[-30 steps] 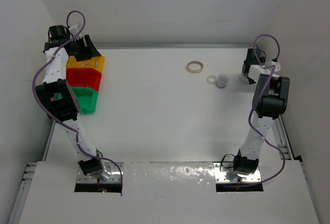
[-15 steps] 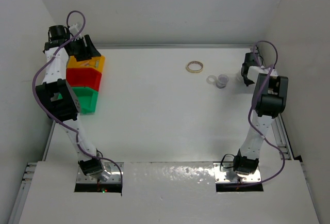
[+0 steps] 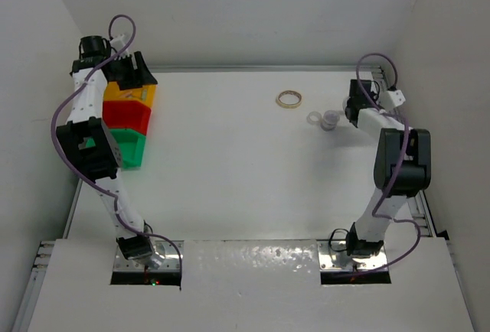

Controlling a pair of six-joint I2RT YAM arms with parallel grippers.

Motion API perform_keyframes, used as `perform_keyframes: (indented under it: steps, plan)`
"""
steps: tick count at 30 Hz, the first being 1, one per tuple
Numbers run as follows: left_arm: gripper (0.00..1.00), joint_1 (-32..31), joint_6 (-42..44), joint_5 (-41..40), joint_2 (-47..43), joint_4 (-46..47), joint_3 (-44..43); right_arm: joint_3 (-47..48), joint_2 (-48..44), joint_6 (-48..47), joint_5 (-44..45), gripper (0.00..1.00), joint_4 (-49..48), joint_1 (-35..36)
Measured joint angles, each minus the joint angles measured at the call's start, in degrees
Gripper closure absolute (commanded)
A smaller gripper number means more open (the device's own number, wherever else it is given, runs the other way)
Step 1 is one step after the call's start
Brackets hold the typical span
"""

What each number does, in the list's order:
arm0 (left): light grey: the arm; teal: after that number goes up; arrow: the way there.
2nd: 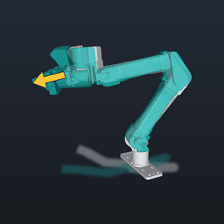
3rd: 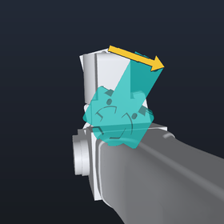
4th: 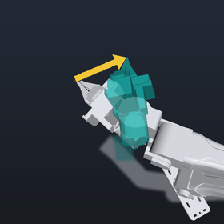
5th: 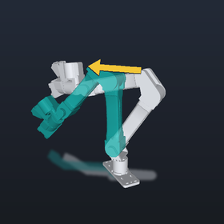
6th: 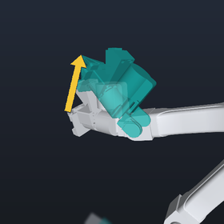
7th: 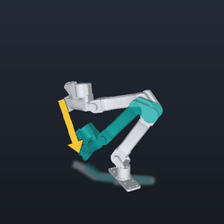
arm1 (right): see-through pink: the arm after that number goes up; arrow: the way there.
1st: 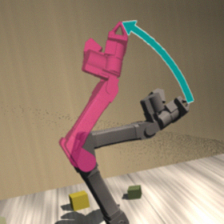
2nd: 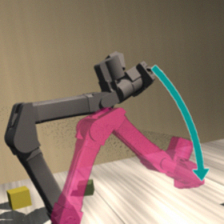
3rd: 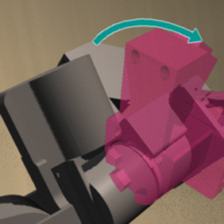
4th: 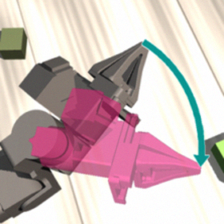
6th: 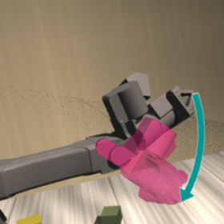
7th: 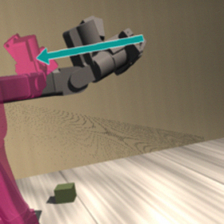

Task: Sort the stationery into containers
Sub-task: Pick up the stationery from the center of the board.

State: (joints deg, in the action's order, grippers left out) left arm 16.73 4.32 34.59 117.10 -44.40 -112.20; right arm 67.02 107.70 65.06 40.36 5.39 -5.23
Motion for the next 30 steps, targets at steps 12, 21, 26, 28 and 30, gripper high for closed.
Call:
perform_keyframes:
  steps: [12,21,26,28,30]
  plan:
    - [0.28,-10.36,6.47,2.16,-4.22,-5.33,-1.9,-3.06,-7.67,-19.15,-4.46,1.0,-13.07,10.51]
    - [0.19,-16.7,9.99,3.76,-7.78,-9.11,-1.9,-3.08,-16.33,-30.05,-5.68,1.0,-11.3,27.3]
    - [0.16,-22.69,12.35,4.13,-9.51,-11.89,-0.76,-1.11,-14.97,-31.78,-7.85,1.0,-6.73,35.67]
    - [0.15,-25.07,13.18,4.22,-10.23,-12.87,0.76,0.59,-12.94,-31.91,-9.16,1.0,-4.74,39.47]
    - [0.14,-27.21,13.57,4.28,-10.71,-13.81,2.51,2.34,-10.73,-31.91,-9.73,1.0,-3.56,42.01]
